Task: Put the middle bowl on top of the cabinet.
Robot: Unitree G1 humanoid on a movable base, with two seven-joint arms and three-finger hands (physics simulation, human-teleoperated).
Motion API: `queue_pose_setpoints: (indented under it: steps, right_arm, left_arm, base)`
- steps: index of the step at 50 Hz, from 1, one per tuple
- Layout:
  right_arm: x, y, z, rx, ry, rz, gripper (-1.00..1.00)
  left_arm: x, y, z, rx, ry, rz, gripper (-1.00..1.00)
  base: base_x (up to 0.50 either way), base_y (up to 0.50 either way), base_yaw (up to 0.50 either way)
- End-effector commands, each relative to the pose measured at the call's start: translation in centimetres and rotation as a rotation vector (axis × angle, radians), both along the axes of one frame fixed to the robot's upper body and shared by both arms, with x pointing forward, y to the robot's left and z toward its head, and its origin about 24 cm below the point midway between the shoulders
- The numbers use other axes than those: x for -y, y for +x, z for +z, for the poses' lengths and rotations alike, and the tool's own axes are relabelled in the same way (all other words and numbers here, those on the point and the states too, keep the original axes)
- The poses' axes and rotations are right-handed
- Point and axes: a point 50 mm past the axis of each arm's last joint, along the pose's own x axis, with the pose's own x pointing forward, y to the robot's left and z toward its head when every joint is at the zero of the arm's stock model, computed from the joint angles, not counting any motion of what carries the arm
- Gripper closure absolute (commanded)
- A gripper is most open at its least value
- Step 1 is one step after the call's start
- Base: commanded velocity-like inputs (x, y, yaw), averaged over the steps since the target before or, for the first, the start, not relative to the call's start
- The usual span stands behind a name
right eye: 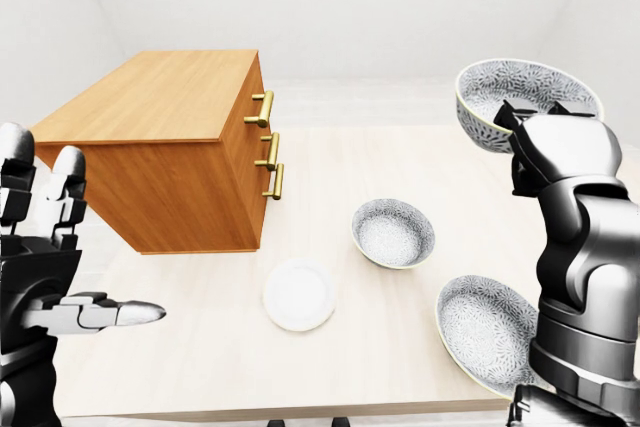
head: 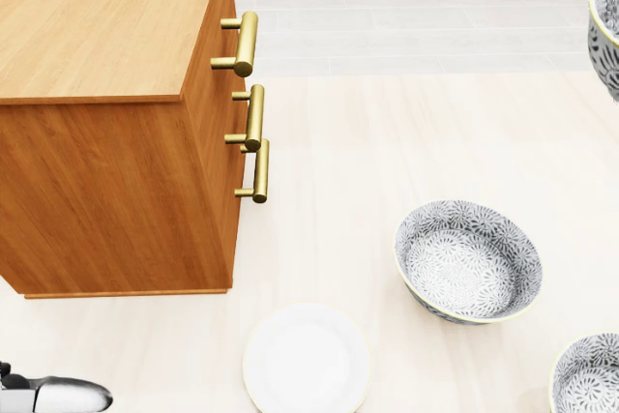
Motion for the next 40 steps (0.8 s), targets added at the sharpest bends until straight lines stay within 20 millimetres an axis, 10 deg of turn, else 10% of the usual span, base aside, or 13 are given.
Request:
queue_pose_setpoints:
  steps: [1,40]
  right_arm:
    - [-3.5,2.5,3.5,0.042,0.069,0.135,1.00]
    - [-16.9,13.8,11.3,0.034,0.219,0.395,1.00]
  left_arm:
    - [0.3,-1.3,0.6,0.028,0.028,0.006,-1.00]
    - [-1.9,-3.9,1.0,0.034,0.055,0.084,-1.00]
  base:
    - [0.00,0.00,0.00]
    - [0.00,0.00,0.00]
